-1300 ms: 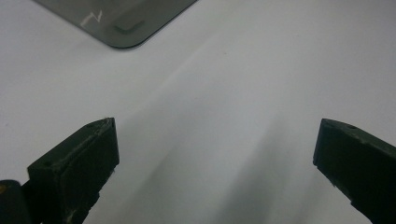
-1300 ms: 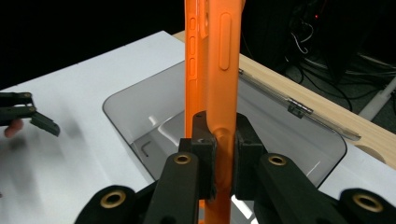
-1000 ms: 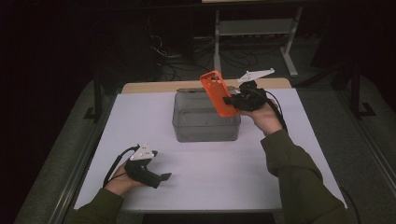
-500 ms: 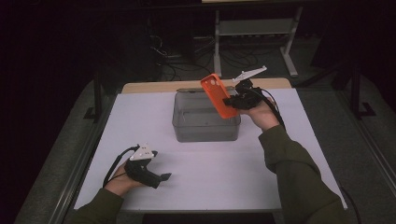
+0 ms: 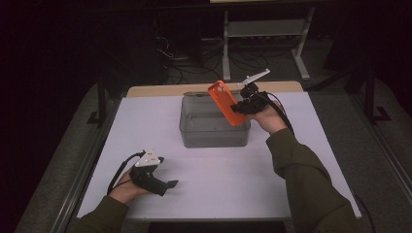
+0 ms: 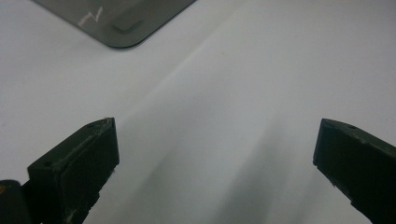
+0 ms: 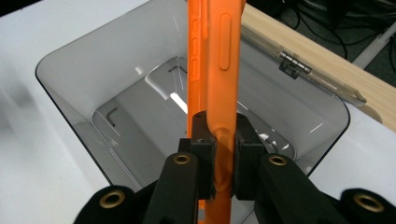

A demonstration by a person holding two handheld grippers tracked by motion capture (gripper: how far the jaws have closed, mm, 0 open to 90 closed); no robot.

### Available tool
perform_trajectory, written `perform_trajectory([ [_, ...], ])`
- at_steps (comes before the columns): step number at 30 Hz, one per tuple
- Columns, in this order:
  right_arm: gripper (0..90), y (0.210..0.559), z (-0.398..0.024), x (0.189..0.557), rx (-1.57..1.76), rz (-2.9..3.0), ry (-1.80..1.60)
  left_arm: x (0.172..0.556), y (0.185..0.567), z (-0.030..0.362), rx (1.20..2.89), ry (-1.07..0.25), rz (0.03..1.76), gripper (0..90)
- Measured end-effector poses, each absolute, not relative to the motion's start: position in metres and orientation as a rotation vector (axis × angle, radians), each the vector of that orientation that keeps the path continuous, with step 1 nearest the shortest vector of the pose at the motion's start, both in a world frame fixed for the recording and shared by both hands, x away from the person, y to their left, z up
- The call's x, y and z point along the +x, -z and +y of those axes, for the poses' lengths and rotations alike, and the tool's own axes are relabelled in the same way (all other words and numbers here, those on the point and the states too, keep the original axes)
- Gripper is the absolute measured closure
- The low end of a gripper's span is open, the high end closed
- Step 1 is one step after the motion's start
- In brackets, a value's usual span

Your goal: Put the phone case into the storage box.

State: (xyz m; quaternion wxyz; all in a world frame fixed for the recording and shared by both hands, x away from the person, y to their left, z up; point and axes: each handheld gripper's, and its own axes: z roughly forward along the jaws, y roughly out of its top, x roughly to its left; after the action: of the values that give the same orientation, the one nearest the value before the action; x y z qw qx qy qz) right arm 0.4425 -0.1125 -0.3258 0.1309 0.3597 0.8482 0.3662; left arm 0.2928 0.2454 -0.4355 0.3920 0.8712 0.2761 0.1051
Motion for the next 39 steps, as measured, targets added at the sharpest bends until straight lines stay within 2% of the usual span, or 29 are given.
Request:
perform_trajectory([
  [39,80.2,0.342,-0.091,0.465,1.123,2.648,-0.753,0.293,0.436,0.245,2.212,-0.264,0.703,0.0],
])
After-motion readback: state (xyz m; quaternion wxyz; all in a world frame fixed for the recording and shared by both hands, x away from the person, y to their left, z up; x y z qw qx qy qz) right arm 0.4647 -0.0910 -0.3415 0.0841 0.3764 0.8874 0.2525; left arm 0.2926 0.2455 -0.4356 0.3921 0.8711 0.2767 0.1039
